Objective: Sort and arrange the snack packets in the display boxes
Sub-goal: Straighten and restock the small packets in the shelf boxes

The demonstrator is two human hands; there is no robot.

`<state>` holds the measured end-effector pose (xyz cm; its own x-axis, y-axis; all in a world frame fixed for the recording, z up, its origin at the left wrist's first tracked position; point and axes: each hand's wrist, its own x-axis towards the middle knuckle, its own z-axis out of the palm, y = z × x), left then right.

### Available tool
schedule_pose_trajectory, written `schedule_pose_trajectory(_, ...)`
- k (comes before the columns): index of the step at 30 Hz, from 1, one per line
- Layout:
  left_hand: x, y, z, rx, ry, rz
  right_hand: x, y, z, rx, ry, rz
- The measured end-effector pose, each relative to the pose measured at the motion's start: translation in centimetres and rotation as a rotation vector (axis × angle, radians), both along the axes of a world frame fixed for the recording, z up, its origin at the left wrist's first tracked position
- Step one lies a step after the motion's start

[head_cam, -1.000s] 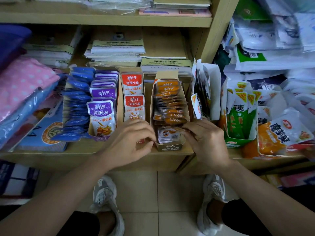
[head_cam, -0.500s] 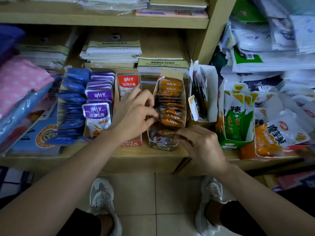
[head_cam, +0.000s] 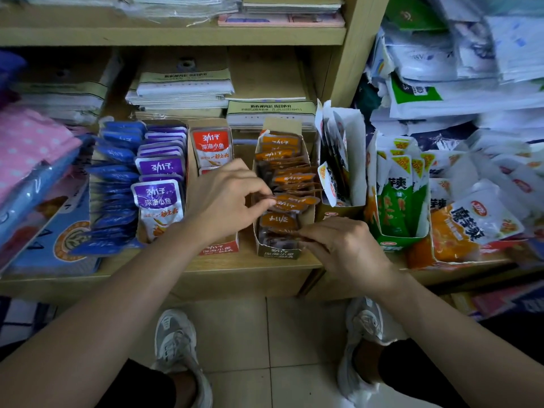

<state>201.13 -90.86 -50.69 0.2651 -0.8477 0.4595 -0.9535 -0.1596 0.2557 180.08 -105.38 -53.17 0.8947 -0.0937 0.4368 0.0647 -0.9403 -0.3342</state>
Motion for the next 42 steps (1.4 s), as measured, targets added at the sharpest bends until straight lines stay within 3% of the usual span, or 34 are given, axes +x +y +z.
schedule_pose_trajectory(8,1.3,0.2,-1.4,-0.071,0.02,-0.132,-0.6,0.7,-1.2,-0.088,-0.06,-0.04)
schedule_pose_trajectory(17,1.8,-0.3,0.7,0.276,-0.062,-0.128,-0.6,1.0,-2.3,-0.123,-0.061,0.006)
schedule_pose_trajectory(23,0.9,-1.2,1.4,0.362,-0.241,-0.102,-0.6,1.4,-2.2,-0.101,-0.051,-0.011)
schedule_pose_trajectory(32,1.5,-0.3,-1.2,0.116,-0.309,-0.175,-0.4,1.2,-1.5,0.01,-0.001,-0.028)
schedule_pose_trajectory(42,0.3,-0.9,-1.1,-0.193,-0.047,-0.098,-0.6,-0.6,-0.3,0.191,0.156,0.007)
